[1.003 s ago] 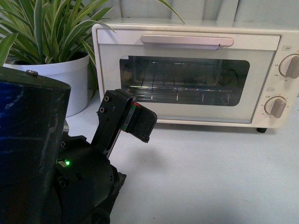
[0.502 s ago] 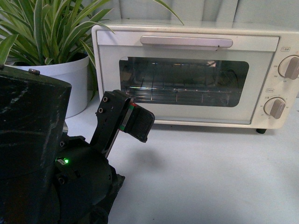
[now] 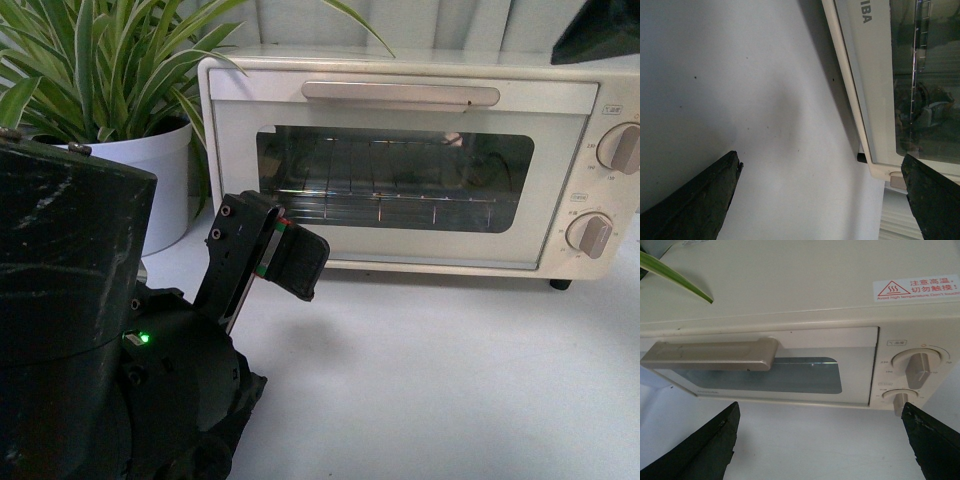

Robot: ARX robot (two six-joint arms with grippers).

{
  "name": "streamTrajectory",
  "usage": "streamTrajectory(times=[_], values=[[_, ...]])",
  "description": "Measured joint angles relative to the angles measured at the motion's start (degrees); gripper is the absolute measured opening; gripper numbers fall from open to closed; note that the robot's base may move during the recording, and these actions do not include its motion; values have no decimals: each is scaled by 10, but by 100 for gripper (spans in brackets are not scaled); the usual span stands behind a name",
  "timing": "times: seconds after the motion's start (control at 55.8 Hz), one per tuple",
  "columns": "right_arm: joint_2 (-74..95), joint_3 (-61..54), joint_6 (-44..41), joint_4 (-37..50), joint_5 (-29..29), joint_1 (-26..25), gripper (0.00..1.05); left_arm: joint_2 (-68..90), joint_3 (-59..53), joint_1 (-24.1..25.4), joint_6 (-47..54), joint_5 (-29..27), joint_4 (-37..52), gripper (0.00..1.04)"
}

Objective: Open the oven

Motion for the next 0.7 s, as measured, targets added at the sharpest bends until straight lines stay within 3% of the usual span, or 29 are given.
streamTrajectory(times=[0.699], values=[[115, 103, 48, -27, 72, 27, 95, 14, 19, 3, -7, 6, 2, 98]])
